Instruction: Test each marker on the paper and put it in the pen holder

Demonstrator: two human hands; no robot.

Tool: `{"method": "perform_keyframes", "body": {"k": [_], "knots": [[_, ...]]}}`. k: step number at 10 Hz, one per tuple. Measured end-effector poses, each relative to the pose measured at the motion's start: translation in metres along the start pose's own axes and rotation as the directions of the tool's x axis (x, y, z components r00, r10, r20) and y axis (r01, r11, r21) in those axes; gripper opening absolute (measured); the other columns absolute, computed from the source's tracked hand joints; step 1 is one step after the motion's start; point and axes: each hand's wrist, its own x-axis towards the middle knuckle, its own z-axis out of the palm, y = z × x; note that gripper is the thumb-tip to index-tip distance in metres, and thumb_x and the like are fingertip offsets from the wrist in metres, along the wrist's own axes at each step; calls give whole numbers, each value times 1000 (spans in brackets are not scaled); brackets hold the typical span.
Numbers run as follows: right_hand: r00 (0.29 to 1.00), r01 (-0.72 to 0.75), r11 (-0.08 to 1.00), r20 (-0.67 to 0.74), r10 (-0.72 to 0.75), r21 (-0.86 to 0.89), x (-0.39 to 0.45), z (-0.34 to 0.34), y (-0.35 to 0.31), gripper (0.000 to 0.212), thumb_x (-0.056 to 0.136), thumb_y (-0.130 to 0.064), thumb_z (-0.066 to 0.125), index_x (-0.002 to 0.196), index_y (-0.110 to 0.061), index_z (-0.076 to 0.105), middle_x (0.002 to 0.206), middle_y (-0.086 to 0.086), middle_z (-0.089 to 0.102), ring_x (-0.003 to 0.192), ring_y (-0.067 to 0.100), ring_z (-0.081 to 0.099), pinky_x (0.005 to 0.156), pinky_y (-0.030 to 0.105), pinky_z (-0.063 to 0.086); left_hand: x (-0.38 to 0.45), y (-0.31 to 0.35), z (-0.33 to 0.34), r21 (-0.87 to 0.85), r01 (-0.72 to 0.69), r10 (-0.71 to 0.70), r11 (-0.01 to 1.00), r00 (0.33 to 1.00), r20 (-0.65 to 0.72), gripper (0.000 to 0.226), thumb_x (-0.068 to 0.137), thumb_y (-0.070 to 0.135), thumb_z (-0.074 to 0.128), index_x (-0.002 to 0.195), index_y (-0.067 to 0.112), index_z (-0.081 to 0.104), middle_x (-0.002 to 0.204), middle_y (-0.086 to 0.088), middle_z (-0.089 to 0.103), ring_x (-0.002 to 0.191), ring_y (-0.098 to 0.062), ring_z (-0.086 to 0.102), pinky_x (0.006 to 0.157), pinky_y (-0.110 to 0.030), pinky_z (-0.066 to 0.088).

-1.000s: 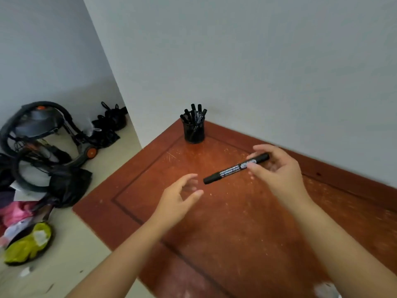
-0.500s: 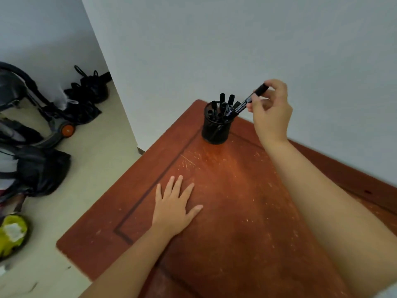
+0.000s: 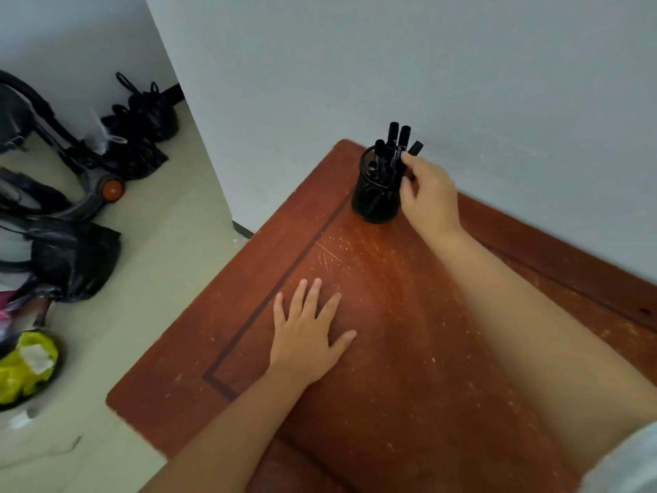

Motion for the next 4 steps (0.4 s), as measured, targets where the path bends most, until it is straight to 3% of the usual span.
{"method": "perform_keyframes", "body": {"k": [1,2,4], "knots": [[996,-17,1000,90,18,-15,-4,-2,-1,49,85,3,42,133,-6,37,122,18,57,112,33,50,90,31,37,0,1,0,2,4,-4,1000,1000,-15,65,87,64,19,143,33,7,154,-1,-6,140,-20,-13,110,-47,-11],[983,-23,999,181,27,-24,-12,-3,-1,63,82,4,42,140,-12,22,124,18,52,110,32,48,82,30,36,-1,2,0,19,10,-9,1000,1000,-22,79,74,71,-1,142,34,8,154,0,-4,140,-20,-11,110,-47,-10],[955,-35,999,294,37,-10,-22,-10,1,80,81,-1,49,143,-18,1,137,18,40,126,36,37,95,49,41,-3,8,-5,32,29,-29,999,1000,-10,91,61,68,-14,142,33,10,154,0,-2,140,-20,-9,111,-46,-8]]}}
